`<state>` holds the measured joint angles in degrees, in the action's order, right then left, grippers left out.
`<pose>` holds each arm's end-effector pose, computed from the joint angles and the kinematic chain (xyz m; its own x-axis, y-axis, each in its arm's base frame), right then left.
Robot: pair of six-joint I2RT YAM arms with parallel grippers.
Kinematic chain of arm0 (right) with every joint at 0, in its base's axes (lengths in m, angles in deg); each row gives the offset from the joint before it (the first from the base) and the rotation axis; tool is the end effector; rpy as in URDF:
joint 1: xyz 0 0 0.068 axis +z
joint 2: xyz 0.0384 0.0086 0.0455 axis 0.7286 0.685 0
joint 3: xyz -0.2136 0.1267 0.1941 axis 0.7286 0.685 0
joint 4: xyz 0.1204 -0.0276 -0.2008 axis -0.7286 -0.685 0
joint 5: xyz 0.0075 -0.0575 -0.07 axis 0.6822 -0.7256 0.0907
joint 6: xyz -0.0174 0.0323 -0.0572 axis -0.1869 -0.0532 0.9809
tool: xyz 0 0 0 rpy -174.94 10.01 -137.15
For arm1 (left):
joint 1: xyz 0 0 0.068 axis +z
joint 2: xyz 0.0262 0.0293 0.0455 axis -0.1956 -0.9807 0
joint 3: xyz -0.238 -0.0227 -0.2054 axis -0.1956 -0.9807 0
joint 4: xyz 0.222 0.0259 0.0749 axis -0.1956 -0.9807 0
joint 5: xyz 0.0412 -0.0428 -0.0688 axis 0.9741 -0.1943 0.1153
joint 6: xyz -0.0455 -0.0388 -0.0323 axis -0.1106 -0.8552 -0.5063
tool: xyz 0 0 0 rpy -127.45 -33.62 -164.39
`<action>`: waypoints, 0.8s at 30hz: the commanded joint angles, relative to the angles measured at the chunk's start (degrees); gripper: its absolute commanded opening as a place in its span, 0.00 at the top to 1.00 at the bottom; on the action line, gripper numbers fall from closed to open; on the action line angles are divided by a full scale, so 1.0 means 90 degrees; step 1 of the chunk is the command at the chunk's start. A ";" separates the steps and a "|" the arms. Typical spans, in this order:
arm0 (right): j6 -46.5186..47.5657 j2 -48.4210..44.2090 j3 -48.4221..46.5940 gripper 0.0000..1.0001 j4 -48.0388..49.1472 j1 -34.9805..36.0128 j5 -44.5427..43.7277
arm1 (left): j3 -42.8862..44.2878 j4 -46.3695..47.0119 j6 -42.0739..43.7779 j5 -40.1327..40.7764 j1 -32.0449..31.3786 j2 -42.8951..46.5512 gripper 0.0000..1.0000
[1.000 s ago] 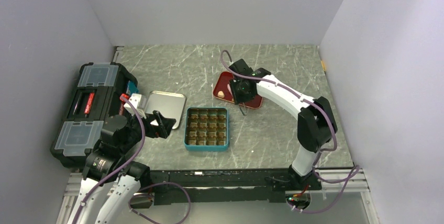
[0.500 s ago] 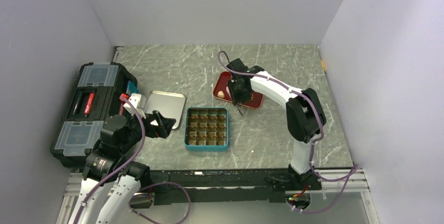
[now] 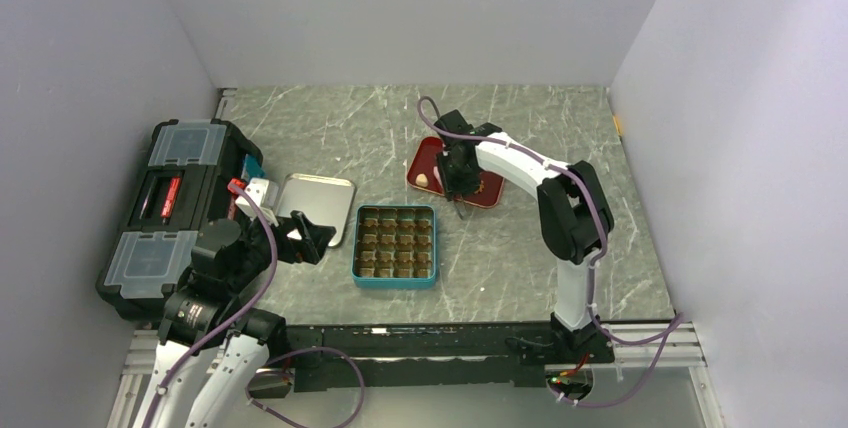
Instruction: Pack the cookies
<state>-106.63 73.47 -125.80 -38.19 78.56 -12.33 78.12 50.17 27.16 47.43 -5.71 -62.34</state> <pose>0.3433 0.2100 0.2347 -0.9214 -0.2097 -0.3272 -0.2431 0.9679 0.0643 0.0326 -0.0218 0.3127 -0.4342 -0.2251 -0.8722 0.3443 0.8533 -0.3916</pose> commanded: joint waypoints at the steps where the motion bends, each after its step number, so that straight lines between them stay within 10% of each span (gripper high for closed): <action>1: 0.0056 0.0073 -0.0313 0.60 0.0082 -0.0012 0.0111 | 0.0103 0.0243 0.0057 -0.0128 0.0055 0.0006 0.01; 24: 0.0047 0.0283 -0.0401 0.74 0.0143 -0.0074 0.0168 | 0.0105 0.0234 0.0053 -0.0129 0.0062 -0.0003 0.01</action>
<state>-106.24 76.11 -126.76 -38.03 78.25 -11.28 78.12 50.17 27.16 47.15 -5.41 -62.34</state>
